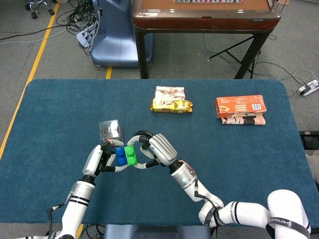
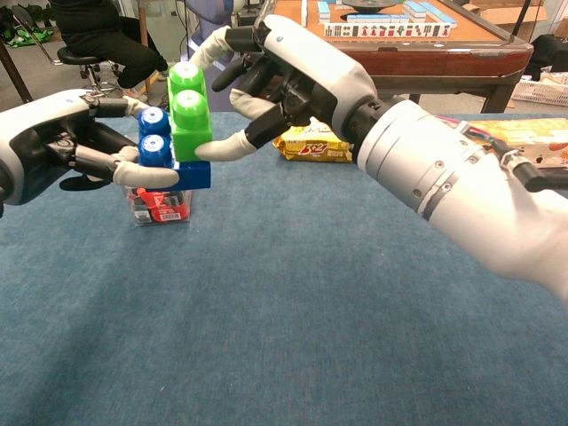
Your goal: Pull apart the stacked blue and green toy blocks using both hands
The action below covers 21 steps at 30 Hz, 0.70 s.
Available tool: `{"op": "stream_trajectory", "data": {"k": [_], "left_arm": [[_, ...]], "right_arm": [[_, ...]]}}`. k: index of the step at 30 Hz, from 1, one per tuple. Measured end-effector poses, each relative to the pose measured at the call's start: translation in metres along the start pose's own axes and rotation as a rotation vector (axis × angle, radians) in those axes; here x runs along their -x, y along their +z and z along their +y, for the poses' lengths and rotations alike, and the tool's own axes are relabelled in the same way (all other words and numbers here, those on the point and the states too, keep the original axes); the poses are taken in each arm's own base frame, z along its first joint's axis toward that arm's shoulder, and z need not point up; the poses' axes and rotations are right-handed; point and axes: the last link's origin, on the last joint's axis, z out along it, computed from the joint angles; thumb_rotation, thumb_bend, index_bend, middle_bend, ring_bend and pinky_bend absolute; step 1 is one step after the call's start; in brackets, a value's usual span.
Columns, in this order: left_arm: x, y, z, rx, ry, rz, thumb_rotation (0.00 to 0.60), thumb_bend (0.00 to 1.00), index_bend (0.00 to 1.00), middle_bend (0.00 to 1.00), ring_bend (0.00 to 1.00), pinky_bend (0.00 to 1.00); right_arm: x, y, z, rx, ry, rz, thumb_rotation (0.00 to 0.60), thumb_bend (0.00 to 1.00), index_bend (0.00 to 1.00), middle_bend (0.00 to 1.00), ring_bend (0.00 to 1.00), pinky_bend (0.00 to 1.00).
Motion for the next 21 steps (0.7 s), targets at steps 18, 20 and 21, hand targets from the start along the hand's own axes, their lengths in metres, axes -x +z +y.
{"op": "stream_trajectory", "data": {"k": [18, 20, 21], "left_arm": [[0.004, -0.001, -0.012, -0.035, 0.053, -0.029, 0.600, 0.00, 0.66, 0.92, 0.90, 1.00], [0.005, -0.003, -0.017, -0.049, 0.075, -0.043, 0.600, 0.00, 0.66, 0.92, 0.90, 1.00], [0.005, -0.003, -0.019, -0.056, 0.084, -0.051, 0.600, 0.00, 0.66, 0.92, 0.90, 1.00]], "right_arm": [[-0.015, -0.006, 0.000, -0.004, 0.023, 0.018, 0.600, 0.15, 0.77, 1.00, 1.00, 1.00], [-0.019, -0.009, 0.004, 0.008, 0.005, 0.021, 0.600, 0.15, 0.77, 1.00, 1.00, 1.00], [-0.022, -0.011, 0.006, 0.015, -0.004, 0.022, 0.600, 0.15, 0.77, 1.00, 1.00, 1.00]]}}
